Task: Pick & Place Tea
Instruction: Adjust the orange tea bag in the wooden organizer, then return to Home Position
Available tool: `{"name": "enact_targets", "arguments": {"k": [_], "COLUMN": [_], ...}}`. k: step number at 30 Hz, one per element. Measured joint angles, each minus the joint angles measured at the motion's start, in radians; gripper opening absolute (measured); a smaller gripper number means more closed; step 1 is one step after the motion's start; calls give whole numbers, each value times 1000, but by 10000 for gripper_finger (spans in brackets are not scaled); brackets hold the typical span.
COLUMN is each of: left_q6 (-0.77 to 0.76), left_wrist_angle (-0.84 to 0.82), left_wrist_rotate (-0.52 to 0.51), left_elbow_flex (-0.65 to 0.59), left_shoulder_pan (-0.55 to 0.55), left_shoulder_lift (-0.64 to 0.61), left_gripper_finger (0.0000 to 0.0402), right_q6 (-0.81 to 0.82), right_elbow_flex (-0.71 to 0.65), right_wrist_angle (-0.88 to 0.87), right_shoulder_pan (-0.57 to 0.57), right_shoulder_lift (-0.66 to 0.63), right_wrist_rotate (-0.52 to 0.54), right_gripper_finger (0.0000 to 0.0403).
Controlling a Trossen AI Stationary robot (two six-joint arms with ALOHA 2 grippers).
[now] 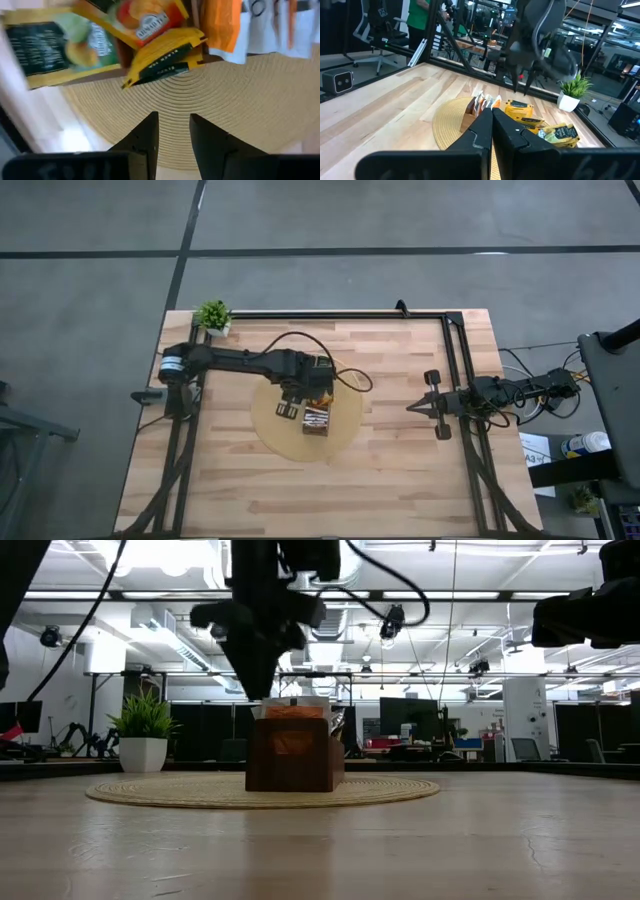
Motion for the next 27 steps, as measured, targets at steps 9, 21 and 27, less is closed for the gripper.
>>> {"name": "enact_targets", "arguments": {"k": [9,21,27], "left_q6": [80,107,38], "left_wrist_angle": [296,306,227], "left_wrist_rotate": [27,-44,-81], "left_elbow_flex": [-64,-19,-5], "left_shoulder_pan": [4,4,5], "left_shoulder_lift": [28,28,-3], "left_gripper_finger": [103,103,103], "right_q6": [0,0,0], "right_elbow_flex": [0,0,0], "right_wrist_angle": [0,0,0], "right_shoulder_pan": [0,0,0], "right_shoulder_lift": [0,0,0], "right_wrist_rotate": [0,0,0], "right_gripper_finger": [8,8,9]}}
